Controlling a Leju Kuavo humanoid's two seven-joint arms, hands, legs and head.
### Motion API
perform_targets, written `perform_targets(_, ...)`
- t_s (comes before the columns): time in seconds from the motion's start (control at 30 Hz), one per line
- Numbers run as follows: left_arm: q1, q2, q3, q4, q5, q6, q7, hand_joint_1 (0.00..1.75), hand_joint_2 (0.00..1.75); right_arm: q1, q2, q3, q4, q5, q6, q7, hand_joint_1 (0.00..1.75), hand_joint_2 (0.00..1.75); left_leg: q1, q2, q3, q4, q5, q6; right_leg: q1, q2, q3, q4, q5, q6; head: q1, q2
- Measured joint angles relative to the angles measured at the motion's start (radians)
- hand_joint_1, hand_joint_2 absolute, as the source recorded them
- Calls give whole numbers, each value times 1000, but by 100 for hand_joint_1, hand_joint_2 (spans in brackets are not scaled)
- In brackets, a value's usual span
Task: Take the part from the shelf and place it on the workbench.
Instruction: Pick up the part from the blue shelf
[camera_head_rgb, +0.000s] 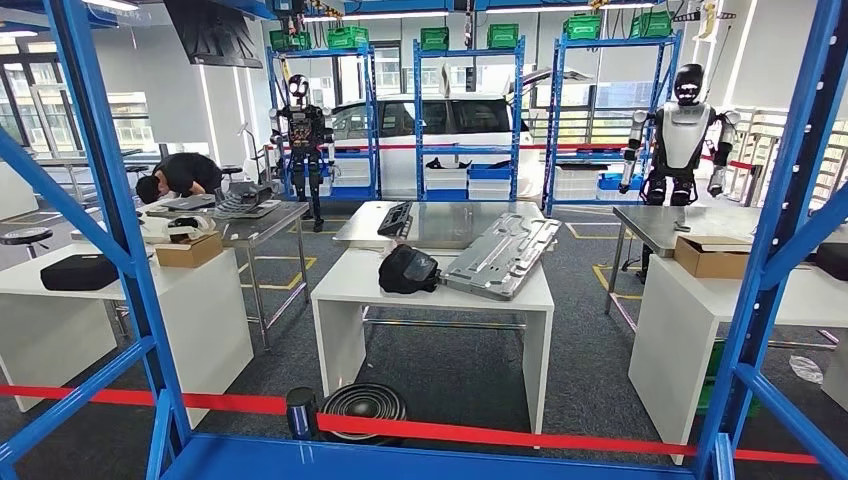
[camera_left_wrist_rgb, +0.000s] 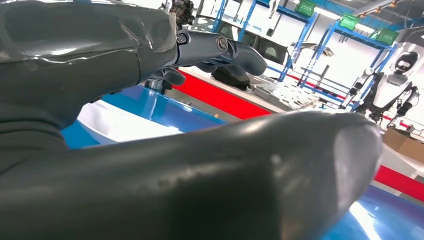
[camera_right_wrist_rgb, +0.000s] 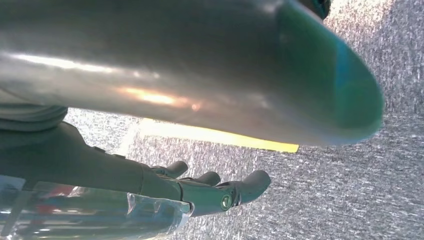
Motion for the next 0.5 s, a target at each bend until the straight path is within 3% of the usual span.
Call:
perform_targets(0.07,-3,-1,-2,-1,0,0,0,0,0,0,0,-2,1,0,0,0,0,0,4,1,13,-20,12,8,2,-3,-31,65,-33,-3,2,0)
perform_targets(0.13,-4,-2,-6,-1,0,-1,0,0,0,0,-1,-2,3,0,0,0,0,0,0,1,13,-22,13,11,2,-4,-94,192,-83,-9,4,0)
perform_targets(0.2,-3,-3,-10,0,0,-2,0,0,0,1,-1,-2,6,0,0,0,0,0,-1,0,12,-20,12,11,0,-4,-131,262,-97,-1,6,0)
perform_targets(0.23,-3,-4,-11,1,0,-2,0,0,0,1,-1,-3,7,0,0,0,0,0,-1,-1,11,-18,12,10,-2,-4,-123,242,-83,8,7,0)
perform_targets(0.3,-3,-5,-13,2,4,-5,-2,0,0,0,-2,-3,9,0,0,0,0,0,1,-3,9,-6,6,3,-7,-7,-63,117,-34,26,8,0)
perform_targets(0.33,-4,-4,-14,2,9,-9,-3,0,0,0,-2,-4,10,0,0,0,0,0,-1,-3,5,4,0,-3,-8,-7,-33,59,-14,27,8,0)
perform_targets(0.4,-4,-4,-14,2,17,-15,-6,0,0,0,-2,-4,10,0,0,-1,0,0,-4,-4,-2,20,-10,-12,-7,-7,-7,8,0,15,7,0)
perform_targets(0.5,-4,-4,-17,2,19,-16,-7,0,0,0,-2,-5,10,0,0,-1,0,0,1,-4,-8,30,-17,-22,-5,-5,-7,9,4,-6,5,0)
